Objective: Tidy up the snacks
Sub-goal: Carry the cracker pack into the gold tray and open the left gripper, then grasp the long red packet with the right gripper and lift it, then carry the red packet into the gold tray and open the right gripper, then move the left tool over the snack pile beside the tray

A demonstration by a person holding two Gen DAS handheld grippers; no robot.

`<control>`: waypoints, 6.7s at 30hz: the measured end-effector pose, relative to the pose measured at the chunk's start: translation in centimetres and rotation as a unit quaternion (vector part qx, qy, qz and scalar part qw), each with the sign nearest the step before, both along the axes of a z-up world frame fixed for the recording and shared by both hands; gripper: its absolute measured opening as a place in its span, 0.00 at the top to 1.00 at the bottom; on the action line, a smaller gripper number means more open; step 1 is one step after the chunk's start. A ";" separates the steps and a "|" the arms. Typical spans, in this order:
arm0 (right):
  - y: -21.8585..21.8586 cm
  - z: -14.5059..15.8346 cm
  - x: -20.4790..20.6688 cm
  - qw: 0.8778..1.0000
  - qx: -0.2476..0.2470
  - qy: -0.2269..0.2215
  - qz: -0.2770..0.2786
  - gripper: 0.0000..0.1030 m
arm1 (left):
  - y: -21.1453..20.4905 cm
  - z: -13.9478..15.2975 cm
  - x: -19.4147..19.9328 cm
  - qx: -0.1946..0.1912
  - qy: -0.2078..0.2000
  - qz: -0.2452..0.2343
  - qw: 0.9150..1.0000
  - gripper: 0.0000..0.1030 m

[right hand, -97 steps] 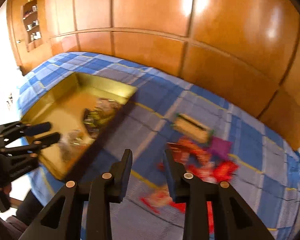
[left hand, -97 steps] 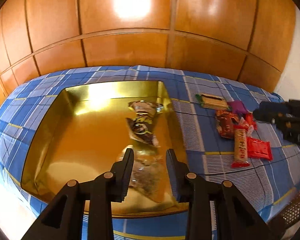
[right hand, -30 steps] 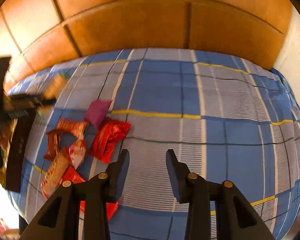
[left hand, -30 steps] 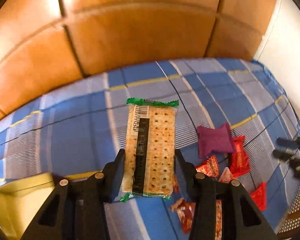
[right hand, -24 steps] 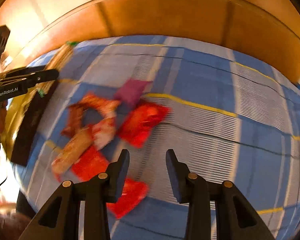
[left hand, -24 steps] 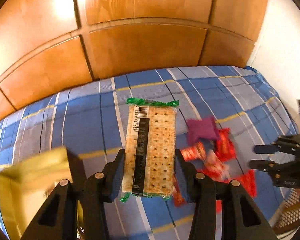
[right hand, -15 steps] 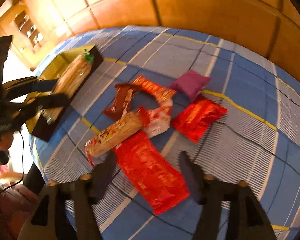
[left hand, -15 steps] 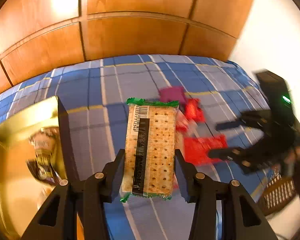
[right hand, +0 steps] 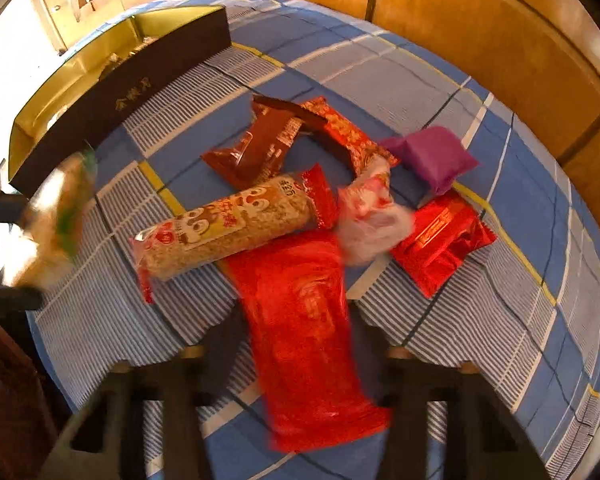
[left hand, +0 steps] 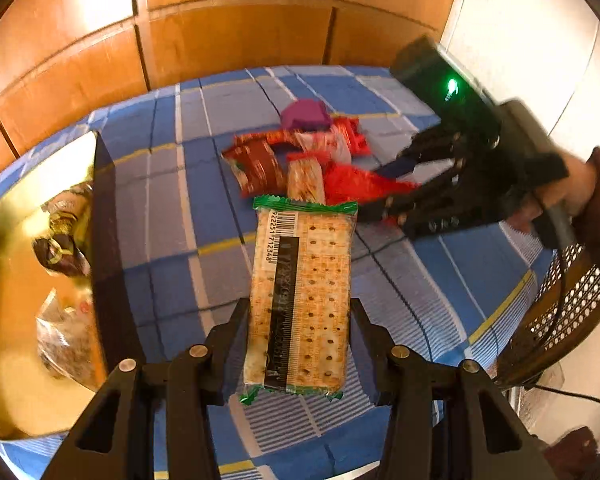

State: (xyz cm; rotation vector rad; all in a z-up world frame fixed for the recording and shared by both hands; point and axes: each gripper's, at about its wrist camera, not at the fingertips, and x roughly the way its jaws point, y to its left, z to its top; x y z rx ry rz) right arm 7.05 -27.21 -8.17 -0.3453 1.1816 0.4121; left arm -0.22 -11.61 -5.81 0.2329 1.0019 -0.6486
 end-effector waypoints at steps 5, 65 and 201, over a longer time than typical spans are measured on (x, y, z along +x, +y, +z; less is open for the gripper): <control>-0.1 -0.5 -0.7 1.000 -0.008 0.002 0.004 0.59 | -0.1 0.3 -0.5 -0.018 -0.008 -0.004 1.000 0.54; 0.3 0.1 -2.6 0.999 -0.025 -0.033 0.019 0.57 | 15.2 4.0 5.9 0.005 -0.089 0.301 0.949 0.40; 18.2 8.4 -3.3 0.982 0.109 -0.154 -0.007 0.70 | 20.9 3.6 -0.3 0.004 -0.109 0.352 0.930 0.36</control>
